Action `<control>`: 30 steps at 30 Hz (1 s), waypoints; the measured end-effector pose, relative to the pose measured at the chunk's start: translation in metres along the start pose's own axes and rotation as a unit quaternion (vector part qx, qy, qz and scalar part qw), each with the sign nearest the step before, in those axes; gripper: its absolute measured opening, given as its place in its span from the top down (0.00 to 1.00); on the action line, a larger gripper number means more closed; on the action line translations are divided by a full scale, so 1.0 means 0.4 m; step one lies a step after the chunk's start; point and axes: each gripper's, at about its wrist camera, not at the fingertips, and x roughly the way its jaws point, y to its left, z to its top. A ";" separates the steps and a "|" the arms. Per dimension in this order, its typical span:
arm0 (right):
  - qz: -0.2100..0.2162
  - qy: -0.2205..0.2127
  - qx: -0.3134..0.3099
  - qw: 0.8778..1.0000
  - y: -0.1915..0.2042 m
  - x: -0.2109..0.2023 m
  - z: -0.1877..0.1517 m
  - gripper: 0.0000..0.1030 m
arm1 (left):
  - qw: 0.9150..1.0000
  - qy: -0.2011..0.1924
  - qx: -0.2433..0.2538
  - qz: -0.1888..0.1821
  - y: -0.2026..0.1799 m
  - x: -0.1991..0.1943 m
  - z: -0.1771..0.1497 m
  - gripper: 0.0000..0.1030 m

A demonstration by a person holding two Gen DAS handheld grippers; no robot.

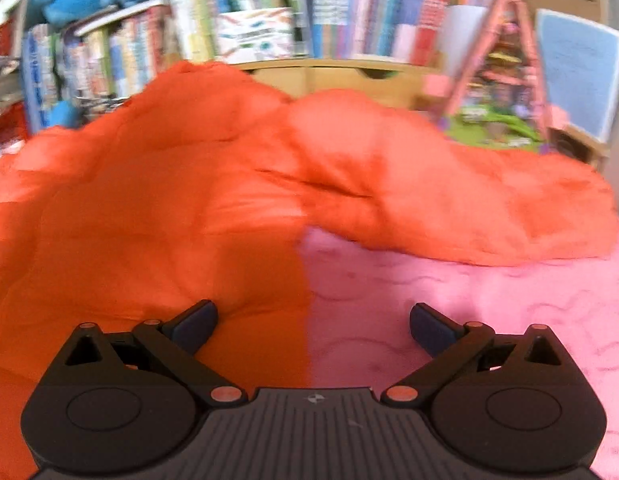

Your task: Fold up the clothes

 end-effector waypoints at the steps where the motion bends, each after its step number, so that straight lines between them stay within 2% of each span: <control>1: -0.008 -0.002 0.002 1.000 -0.008 -0.004 -0.002 0.00 | 1.000 0.000 0.000 0.000 0.000 0.000 0.000 0.00; 7: -0.045 -0.027 0.017 0.998 -0.008 -0.036 -0.004 0.00 | 1.000 0.000 0.000 0.001 0.001 0.001 -0.001 0.00; 9: -0.041 -0.041 0.018 0.998 -0.001 -0.046 0.012 0.00 | 1.000 0.000 0.000 0.001 0.002 0.001 0.000 0.00; 16: 0.057 -0.082 -0.029 0.995 0.093 -0.016 0.128 0.00 | 1.000 -0.002 -0.003 0.001 0.004 0.000 -0.001 0.00; 19: 0.129 -0.094 -0.052 0.986 0.151 0.035 0.186 0.00 | 1.000 -0.003 -0.006 0.000 0.005 0.001 0.000 0.00; 22: 0.150 -0.078 -0.050 0.984 0.182 0.094 0.228 0.00 | 1.000 -0.004 -0.009 -0.001 0.006 0.001 0.000 0.00; 25: 0.089 -0.068 -0.034 0.993 0.172 0.147 0.248 0.00 | 1.000 -0.005 -0.012 -0.004 0.009 0.000 0.000 0.00; 27: 0.002 -0.067 -0.010 0.998 0.143 0.175 0.254 0.00 | 1.000 -0.006 -0.015 -0.005 0.010 0.000 -0.001 0.00; 28: -0.039 -0.067 0.005 0.997 0.123 0.184 0.255 0.00 | 1.000 -0.007 -0.016 -0.006 0.011 0.000 -0.001 0.00; 30: -0.074 -0.074 0.030 0.994 0.083 0.182 0.259 0.00 | 1.000 -0.008 -0.018 -0.007 0.013 0.000 -0.001 0.00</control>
